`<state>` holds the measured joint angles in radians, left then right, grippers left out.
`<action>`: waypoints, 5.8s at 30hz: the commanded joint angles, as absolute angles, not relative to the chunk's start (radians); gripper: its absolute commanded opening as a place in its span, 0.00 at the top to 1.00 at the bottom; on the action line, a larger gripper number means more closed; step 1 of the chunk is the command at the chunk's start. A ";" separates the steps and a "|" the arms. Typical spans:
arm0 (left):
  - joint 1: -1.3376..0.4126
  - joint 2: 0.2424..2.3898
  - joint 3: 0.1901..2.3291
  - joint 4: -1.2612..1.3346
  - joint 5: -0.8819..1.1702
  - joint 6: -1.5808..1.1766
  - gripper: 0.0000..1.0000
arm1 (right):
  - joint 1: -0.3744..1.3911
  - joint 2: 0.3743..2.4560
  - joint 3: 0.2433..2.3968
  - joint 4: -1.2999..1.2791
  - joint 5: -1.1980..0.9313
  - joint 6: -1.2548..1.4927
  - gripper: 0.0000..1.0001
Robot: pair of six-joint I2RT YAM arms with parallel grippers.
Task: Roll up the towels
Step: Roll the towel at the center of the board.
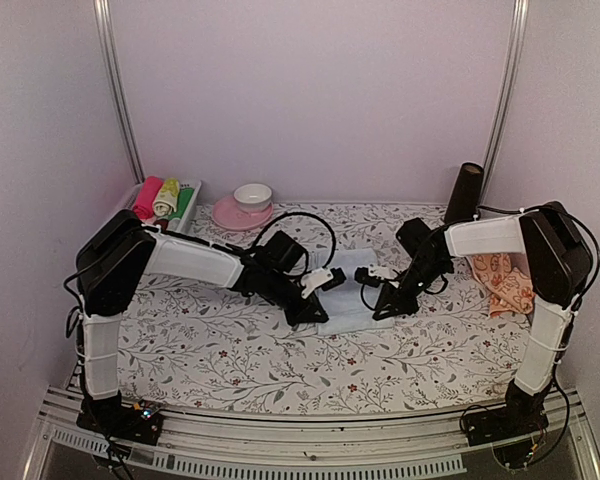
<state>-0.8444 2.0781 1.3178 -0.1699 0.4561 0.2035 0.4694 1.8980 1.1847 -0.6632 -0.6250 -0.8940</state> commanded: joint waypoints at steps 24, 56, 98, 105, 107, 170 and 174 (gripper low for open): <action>-0.864 2.024 1.270 -0.077 0.178 0.239 0.63 | 0.457 1.985 1.201 -0.619 -0.500 -0.834 0.86; -1.100 2.034 1.075 0.210 -0.233 0.749 0.44 | 0.456 2.016 1.239 -0.663 -0.524 -0.845 0.86; -0.874 2.075 1.270 -0.166 0.417 0.429 0.94 | 0.632 1.561 0.756 -0.111 -0.376 -1.115 0.31; -0.858 2.091 1.293 -0.196 0.473 0.426 0.94 | 0.670 1.617 0.742 -0.007 -0.240 -1.082 0.36; -0.853 2.096 1.298 -0.201 0.479 0.422 0.93 | 0.678 1.625 0.739 -0.008 -0.230 -1.088 0.41; -1.088 1.984 1.042 0.194 -0.062 0.638 0.41 | 0.509 2.105 1.287 -0.852 -0.631 -0.990 0.89; -1.094 2.000 1.039 0.194 -0.072 0.638 0.54 | 0.508 2.115 1.293 -0.854 -0.629 -0.985 0.89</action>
<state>-1.0771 1.9697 1.0309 0.1925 -0.0570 0.6273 0.5140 2.0510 1.3037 -0.8204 -0.7136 -1.0023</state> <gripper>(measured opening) 0.516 0.114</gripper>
